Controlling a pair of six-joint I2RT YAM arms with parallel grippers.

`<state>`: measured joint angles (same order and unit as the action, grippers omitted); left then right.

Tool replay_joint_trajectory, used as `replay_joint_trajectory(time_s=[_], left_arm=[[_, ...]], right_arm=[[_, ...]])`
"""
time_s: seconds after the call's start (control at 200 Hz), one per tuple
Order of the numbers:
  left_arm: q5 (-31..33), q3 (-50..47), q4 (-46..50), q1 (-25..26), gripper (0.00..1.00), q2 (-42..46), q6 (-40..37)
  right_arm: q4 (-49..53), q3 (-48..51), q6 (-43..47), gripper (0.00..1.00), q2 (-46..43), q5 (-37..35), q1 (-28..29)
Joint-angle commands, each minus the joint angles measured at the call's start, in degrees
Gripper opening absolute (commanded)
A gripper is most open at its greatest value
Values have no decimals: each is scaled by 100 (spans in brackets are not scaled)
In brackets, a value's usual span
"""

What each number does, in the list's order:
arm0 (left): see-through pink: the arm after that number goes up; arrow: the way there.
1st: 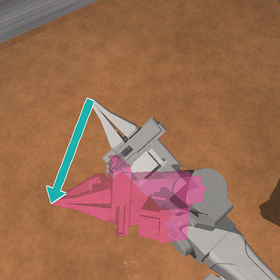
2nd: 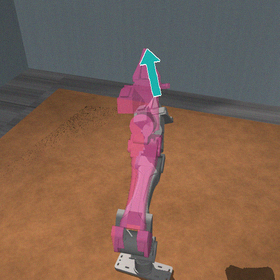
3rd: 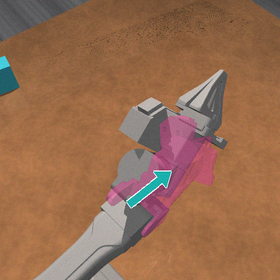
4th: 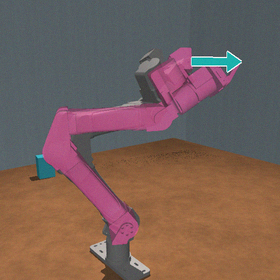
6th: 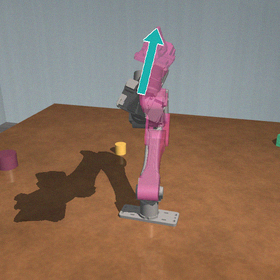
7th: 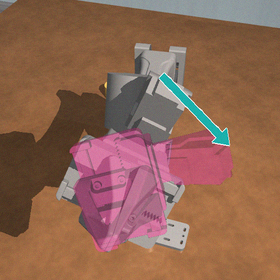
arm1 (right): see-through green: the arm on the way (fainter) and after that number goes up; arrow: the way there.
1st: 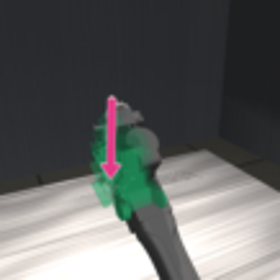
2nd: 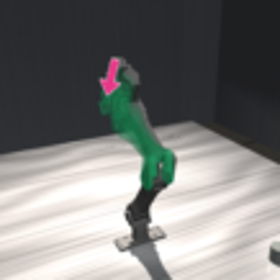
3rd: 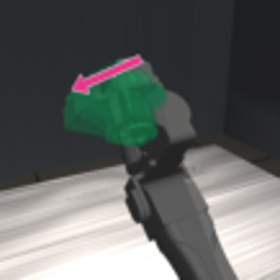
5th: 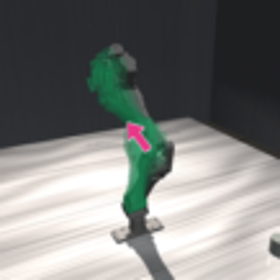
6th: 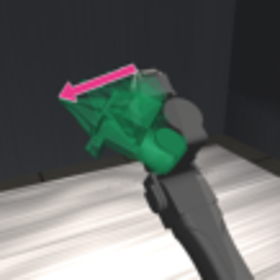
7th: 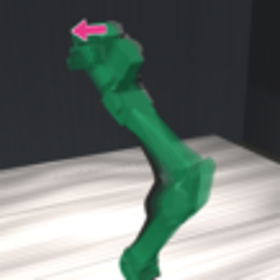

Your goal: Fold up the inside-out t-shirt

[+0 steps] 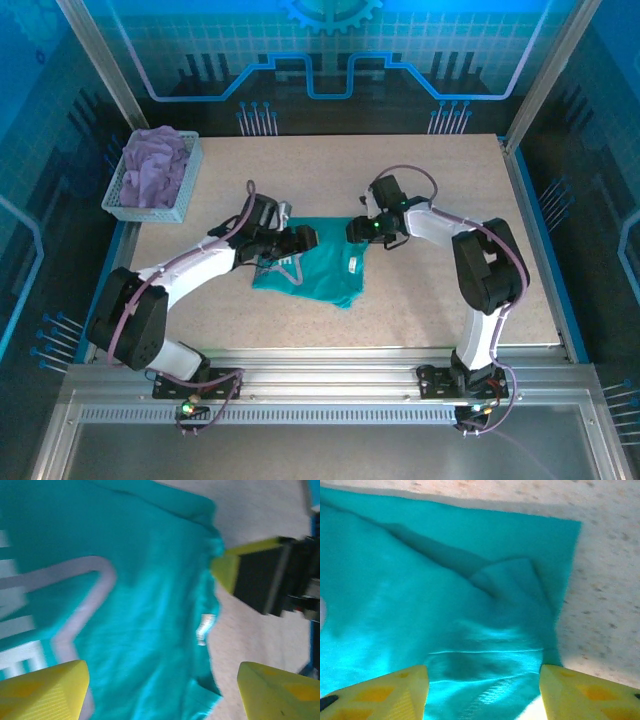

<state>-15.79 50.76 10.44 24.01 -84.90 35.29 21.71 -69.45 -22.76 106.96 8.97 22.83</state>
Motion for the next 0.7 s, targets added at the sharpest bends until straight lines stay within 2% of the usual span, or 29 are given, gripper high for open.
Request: replay_joint_trajectory(time_s=[0.0,0.095,0.24,0.28,0.35,0.41,0.52,0.69], left_arm=[[486,-97,510,-52,79,125,-113],[780,-44,763,-106,78,105,-292],[813,-112,740,-125,78,128,-330],[839,-136,738,-129,78,129,-334],[875,-169,761,-133,78,115,-356],[898,-180,801,-142,78,143,-363],[956,-257,777,-142,78,213,-374],[1011,-259,813,-186,78,182,-439]], right_arm=[[278,-181,-88,61,89,-277,-104],[294,-258,-53,61,183,-298,-109],[244,-451,3,57,490,-151,-138],[174,-504,37,52,563,-54,-148],[173,-627,76,31,612,31,-171],[217,-687,112,22,540,27,-185],[332,-719,225,12,244,17,-157],[566,-931,355,5,-47,146,-53]])
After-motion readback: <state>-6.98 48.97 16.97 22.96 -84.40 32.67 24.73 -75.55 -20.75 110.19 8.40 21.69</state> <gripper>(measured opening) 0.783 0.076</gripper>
